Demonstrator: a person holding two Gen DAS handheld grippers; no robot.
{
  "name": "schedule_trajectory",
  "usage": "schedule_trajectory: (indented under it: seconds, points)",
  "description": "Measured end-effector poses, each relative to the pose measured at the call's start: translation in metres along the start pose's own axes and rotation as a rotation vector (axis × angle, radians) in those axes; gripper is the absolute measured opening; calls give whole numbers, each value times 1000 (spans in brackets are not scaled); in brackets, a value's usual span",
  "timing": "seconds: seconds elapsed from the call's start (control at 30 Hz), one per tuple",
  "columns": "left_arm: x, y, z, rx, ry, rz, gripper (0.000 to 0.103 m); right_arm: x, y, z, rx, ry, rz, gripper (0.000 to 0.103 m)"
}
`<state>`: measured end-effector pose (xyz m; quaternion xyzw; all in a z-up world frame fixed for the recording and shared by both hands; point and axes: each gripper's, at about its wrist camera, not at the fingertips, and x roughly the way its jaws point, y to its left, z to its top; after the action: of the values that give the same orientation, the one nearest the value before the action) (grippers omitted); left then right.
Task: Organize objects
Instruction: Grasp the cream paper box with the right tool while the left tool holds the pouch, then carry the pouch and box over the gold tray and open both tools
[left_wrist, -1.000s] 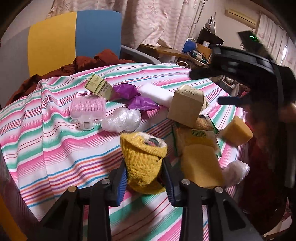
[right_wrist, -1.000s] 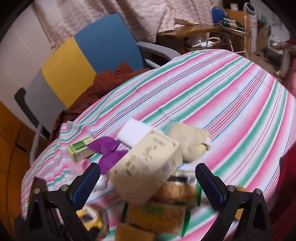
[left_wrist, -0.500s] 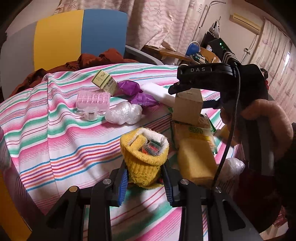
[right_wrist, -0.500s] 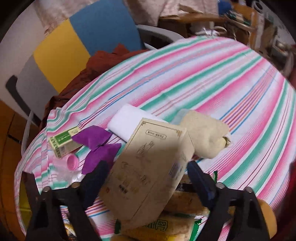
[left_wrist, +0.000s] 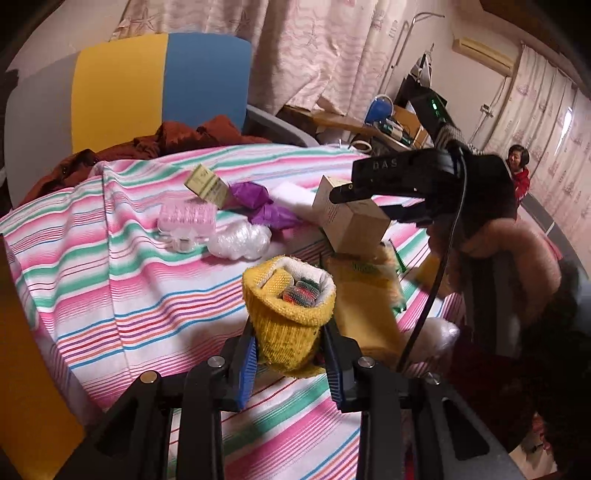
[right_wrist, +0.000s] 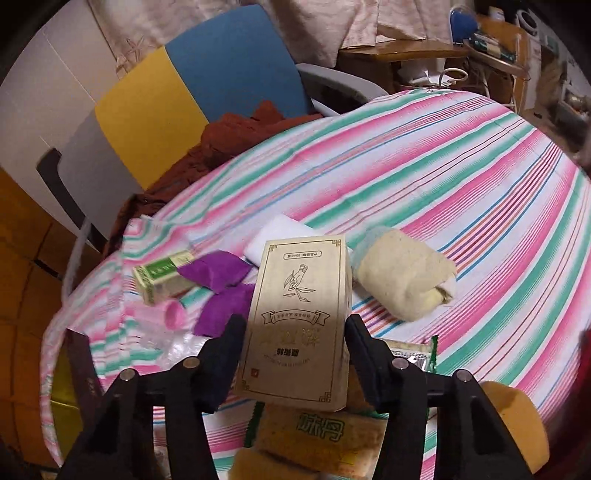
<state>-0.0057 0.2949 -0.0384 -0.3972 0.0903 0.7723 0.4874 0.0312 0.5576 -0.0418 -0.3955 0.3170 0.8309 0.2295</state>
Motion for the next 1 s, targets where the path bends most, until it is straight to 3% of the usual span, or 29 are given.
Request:
schedule_trajectory:
  seconds: [0.2, 0.33, 0.53, 0.73, 0.93, 1.0]
  points:
    - [-28, 5, 4, -27, -53, 15, 31, -16, 3, -2, 26, -45, 128, 56]
    - [-58, 20, 3, -65, -99, 54, 31, -35, 32, -8, -36, -58, 251, 56]
    - [-110, 62, -14, -177, -166, 164, 31, -48, 119, -38, -216, -1, 432, 56]
    - [-172, 116, -60, -310, -206, 365, 32, -35, 221, -91, -375, 124, 602, 56]
    - [-207, 160, -115, -461, -178, 570, 51, -19, 301, -158, -545, 294, 715, 59]
    - [-212, 171, -129, -513, -161, 610, 70, -17, 316, -178, -598, 327, 713, 70]
